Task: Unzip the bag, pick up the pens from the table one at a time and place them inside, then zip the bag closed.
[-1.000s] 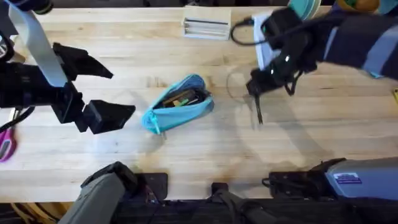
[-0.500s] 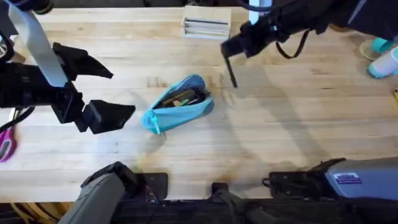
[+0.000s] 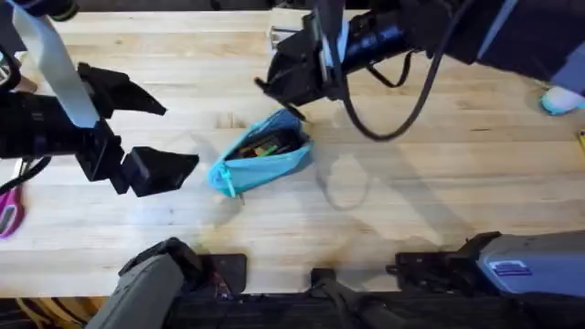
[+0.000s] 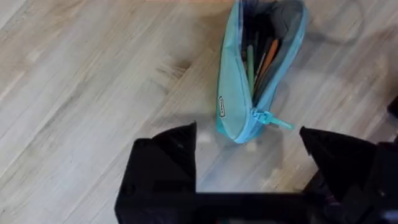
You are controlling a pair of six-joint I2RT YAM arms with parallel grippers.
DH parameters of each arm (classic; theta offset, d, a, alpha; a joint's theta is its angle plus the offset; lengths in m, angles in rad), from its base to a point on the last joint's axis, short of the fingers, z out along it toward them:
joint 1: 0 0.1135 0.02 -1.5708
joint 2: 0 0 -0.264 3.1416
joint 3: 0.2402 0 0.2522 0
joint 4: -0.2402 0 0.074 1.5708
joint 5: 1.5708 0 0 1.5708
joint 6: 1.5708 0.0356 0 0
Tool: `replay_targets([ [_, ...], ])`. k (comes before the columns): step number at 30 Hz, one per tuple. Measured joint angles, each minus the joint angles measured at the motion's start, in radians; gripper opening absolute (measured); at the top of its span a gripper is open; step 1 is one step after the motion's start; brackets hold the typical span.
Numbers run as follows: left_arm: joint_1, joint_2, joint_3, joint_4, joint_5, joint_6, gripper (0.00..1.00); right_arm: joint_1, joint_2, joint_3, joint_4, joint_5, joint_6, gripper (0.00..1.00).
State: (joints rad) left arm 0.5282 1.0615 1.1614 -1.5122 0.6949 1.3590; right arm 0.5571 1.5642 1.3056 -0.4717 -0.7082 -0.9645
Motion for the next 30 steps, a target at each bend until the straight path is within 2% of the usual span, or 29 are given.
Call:
replay_targets([
  [1, 0.0, 0.0, 0.0, 0.0, 0.0, 0.0, 0.993, 0.033, 0.0, 0.0, -0.002, -0.007, -0.093, 0.031],
  [3, 0.0, 0.0, 0.0, 0.0, 0.0, 0.0, 0.993, 0.052, 0.0, 0.0, -0.006, -0.007, -0.138, 0.031],
  [9, 0.0, 0.0, 0.0, 0.0, 0.0, 0.0, 0.993, 0.095, 0.012, 0.0, -0.03, -0.002, -0.219, 0.031],
  [13, 0.0, 0.0, 0.0, 0.0, 0.0, 0.0, 0.993, 0.131, 0.097, 0.001, -0.038, 0.065, -0.282, 0.031],
  [20, 0.0, 0.0, 0.0, 0.0, 0.0, 0.0, 0.992, 0.14, 0.17, 0.001, -0.097, 0.138, -0.328, 0.031],
  [30, 0.0, 0.0, 0.0, 0.0, 0.0, 0.0, 0.993, 0.162, 0.225, 0.001, -0.095, 0.138, -0.342, 0.031],
])
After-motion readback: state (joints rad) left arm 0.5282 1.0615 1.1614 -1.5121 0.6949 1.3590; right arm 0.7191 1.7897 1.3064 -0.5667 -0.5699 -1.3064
